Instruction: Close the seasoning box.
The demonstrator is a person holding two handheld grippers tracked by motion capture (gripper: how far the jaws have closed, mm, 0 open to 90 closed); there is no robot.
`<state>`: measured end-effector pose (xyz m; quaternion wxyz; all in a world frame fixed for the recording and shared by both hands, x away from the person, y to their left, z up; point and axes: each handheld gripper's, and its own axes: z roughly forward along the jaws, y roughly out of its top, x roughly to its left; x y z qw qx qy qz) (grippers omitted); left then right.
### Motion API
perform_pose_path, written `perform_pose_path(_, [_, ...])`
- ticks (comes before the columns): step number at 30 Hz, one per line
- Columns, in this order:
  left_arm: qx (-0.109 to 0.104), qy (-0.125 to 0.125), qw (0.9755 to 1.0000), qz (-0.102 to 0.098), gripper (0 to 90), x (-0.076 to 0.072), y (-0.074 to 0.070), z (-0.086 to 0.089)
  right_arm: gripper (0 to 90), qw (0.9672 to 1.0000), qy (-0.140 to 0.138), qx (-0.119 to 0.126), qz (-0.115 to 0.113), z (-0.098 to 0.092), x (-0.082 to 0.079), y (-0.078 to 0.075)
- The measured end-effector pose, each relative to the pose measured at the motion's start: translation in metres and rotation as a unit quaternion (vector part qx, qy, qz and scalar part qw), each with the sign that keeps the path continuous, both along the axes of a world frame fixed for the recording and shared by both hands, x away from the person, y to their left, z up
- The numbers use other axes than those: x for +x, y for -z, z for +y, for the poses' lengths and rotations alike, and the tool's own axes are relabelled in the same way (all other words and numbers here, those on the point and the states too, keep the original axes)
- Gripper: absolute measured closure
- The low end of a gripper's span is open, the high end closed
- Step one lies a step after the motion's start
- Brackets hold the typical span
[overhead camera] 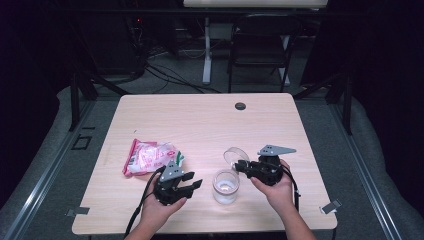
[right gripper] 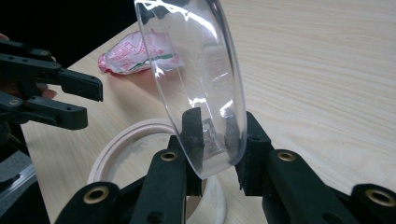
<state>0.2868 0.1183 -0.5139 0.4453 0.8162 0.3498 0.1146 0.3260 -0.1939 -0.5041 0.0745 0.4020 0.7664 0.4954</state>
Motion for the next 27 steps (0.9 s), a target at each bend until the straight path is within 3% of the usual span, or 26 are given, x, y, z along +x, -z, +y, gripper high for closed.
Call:
perform_pose_path(8, [-0.001, -0.019, 0.9998, 0.011, 59.0, 0.007, 0.002, 0.013, 74.9, 0.9999, -0.008, 0.008, 0.007, -0.002, 0.004, 0.001])
perform_pose_path(15, [0.0, -0.036, 0.9993, 0.012, 58.6, 0.017, 0.004, 0.03, 68.2, 0.9998, 0.005, -0.016, -0.007, 0.0, -0.002, 0.001])
perform_pose_path(21, [0.006, -0.061, 0.9981, 0.008, 55.8, 0.024, 0.008, 0.044, 66.9, 0.9996, 0.01, -0.025, -0.006, -0.004, -0.007, 0.002])
perform_pose_path(27, [0.016, -0.082, 0.9965, -0.006, 52.3, 0.028, 0.009, 0.055, 72.4, 0.9998, 0.007, -0.019, -0.004, -0.008, -0.01, 0.0])
